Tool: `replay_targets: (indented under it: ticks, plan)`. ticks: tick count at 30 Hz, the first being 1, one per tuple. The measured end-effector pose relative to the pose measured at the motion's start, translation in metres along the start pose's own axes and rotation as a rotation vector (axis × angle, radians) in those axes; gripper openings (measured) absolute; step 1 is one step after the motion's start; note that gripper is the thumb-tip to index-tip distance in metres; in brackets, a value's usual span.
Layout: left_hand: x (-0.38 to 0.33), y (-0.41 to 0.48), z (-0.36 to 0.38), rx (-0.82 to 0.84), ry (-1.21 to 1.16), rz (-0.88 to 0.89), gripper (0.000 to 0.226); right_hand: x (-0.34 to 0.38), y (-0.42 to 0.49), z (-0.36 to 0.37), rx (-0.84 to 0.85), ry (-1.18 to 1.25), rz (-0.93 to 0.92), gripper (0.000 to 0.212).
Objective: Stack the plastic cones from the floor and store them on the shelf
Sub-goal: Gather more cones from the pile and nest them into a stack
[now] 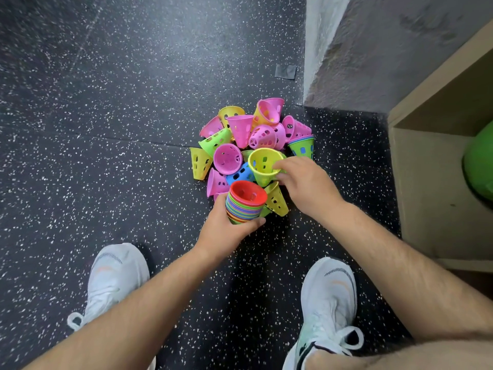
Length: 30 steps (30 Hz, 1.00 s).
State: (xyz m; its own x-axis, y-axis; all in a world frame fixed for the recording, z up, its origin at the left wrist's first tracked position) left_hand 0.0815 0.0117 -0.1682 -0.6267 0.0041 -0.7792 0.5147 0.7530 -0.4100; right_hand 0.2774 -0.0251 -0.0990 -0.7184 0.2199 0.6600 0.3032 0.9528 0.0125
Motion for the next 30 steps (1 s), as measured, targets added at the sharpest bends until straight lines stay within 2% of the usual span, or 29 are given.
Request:
replay_targets:
  ticks: [3, 7, 14, 16, 21, 24, 27, 30]
  plan:
    - [-0.003, -0.001, 0.0, 0.004, 0.005, 0.007, 0.069, 0.002, -0.001, -0.016, -0.049, 0.081, 0.025, 0.028]
    - [-0.006, -0.002, 0.002, 0.004, 0.019, 0.018, 0.073, 0.013, -0.012, -0.033, -0.094, 0.294, 0.033, 0.021]
    - [-0.017, -0.007, 0.014, 0.028, 0.061, 0.049, 0.068, 0.004, -0.027, -0.051, -0.225, 0.321, 0.008, 0.025]
    - [-0.022, -0.008, 0.017, 0.027, 0.061, 0.052, 0.065, 0.006, -0.029, -0.046, -0.181, 0.332, -0.005, 0.025]
    - [-0.031, -0.007, 0.02, 0.007, -0.026, 0.067, 0.054, 0.022, -0.038, -0.011, 0.07, 0.304, -0.057, 0.031]
    - [-0.024, -0.007, 0.016, -0.007, -0.042, 0.056, 0.059, 0.018, -0.041, 0.005, 0.177, 0.389, 0.035, 0.037]
    - [-0.016, -0.009, 0.013, -0.002, -0.042, 0.041, 0.06, 0.003, -0.036, 0.011, 0.187, 0.427, 0.13, 0.039]
    - [-0.011, -0.01, 0.014, 0.006, -0.048, 0.036, 0.062, -0.011, -0.029, 0.015, 0.17, 0.22, 0.099, 0.041]
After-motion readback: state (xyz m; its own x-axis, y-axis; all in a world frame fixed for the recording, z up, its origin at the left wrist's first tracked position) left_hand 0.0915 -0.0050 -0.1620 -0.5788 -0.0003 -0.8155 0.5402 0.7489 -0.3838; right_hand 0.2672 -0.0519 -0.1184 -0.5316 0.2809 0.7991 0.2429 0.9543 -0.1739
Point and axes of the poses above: each hand's wrist, its own y-axis towards the middle knuckle, its own z-axis out of the palm, x = y × z, the point moved 10 cm from there along y, towards the middle knuckle, and after that the axes turned 14 degrees about y, right-handed, at the moved point
